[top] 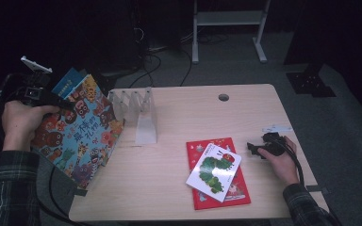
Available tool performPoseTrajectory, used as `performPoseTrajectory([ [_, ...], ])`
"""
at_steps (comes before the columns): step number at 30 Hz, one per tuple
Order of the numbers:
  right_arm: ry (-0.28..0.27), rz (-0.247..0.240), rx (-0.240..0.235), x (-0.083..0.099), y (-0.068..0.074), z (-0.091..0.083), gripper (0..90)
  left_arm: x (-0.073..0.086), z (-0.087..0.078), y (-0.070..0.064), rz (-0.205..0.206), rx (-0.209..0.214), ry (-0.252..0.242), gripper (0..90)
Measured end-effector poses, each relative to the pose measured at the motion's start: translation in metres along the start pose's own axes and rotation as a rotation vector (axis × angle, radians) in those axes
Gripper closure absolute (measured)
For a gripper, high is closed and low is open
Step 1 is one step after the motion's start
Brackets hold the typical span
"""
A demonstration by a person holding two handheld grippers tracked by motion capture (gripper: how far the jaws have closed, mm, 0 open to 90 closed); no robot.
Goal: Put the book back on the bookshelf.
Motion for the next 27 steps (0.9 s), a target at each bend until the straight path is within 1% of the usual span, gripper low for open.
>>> performPoseTrajectory([
  [3,0.0,0.0,0.0,0.0,0.0,0.0,13.6,0.002,-0.003,0.001,-0.002,0.0,-0.001,81.0],
  [4,0.0,-0.001,0.0,0.0,0.0,0.0,13.6,0.003,-0.007,0.003,-0.015,-0.003,-0.008,81.0],
  [5,0.0,-0.001,0.0,0.0,0.0,0.0,13.6,0.003,-0.007,0.003,-0.015,-0.003,-0.008,81.0],
  [9,0.0,-0.001,0.0,0.0,0.0,0.0,13.6,0.006,-0.015,0.008,-0.027,0.002,-0.03,81.0],
  [12,0.0,-0.001,0.0,0.0,0.0,0.0,13.6,0.004,-0.017,0.011,-0.033,0.003,-0.045,81.0],
  [14,0.0,-0.001,0.001,0.0,0.0,0.0,13.6,0.002,-0.015,0.012,-0.04,0.001,-0.054,81.0],
  [17,0.0,0.0,0.001,0.0,0.0,0.0,13.6,-0.003,-0.01,0.012,-0.037,0.001,-0.057,81.0],
  [20,0.0,0.0,0.001,0.0,0.0,0.0,13.6,-0.01,-0.003,0.012,-0.035,-0.006,-0.065,81.0],
  [27,0.0,0.0,0.001,0.0,0.0,0.0,13.6,-0.023,0.009,0.013,-0.048,-0.024,-0.082,81.0],
])
Point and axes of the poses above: each handheld gripper's, and its own axes: z roughly forward along the jaws, x roughly out of its underside, y roughly to its left, the point moved 6 cm from there along z, roughly forward along the jaws, and after that the axes turned 6 degrees about x, right-handed, at the moved point
